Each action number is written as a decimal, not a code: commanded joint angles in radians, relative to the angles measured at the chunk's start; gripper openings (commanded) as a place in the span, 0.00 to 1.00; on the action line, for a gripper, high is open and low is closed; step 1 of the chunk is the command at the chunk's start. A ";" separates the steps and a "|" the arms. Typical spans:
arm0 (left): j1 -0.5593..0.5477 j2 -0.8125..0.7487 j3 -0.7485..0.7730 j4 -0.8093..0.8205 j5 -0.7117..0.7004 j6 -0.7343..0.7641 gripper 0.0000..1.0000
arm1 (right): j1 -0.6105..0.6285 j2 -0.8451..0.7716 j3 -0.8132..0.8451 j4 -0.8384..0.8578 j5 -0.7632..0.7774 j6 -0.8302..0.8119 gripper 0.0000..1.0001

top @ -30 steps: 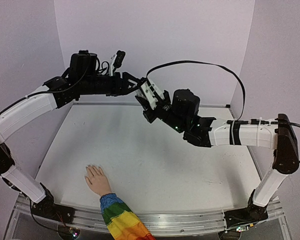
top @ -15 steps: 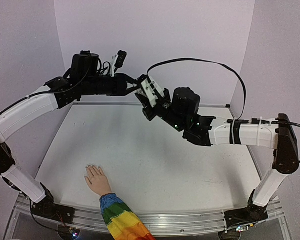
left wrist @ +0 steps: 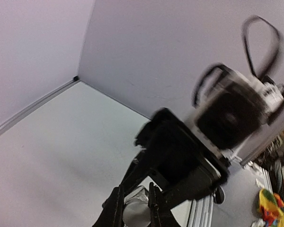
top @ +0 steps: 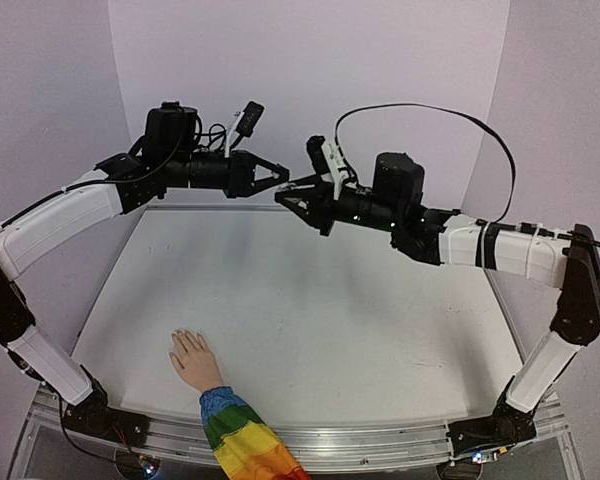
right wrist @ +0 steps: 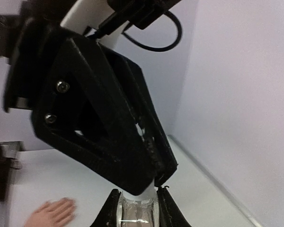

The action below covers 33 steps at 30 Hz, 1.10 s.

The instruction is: Paint the nails

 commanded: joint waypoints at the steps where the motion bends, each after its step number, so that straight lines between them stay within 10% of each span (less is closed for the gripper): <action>1: -0.045 0.016 0.047 0.025 0.586 0.138 0.00 | -0.086 0.021 0.167 0.158 -0.720 0.399 0.00; 8: -0.044 0.048 0.088 0.021 0.865 0.183 0.00 | -0.086 0.174 0.232 1.073 -0.954 1.287 0.00; 16: 0.000 0.029 0.077 0.011 0.787 0.172 0.00 | -0.115 0.184 0.165 1.083 -0.912 1.247 0.00; 24: 0.118 -0.036 0.015 0.004 0.446 0.066 0.65 | -0.195 0.079 0.021 0.682 -0.732 0.837 0.00; 33: 0.127 -0.014 0.046 -0.006 0.159 -0.233 0.75 | -0.145 -0.072 0.027 -0.070 -0.009 0.232 0.00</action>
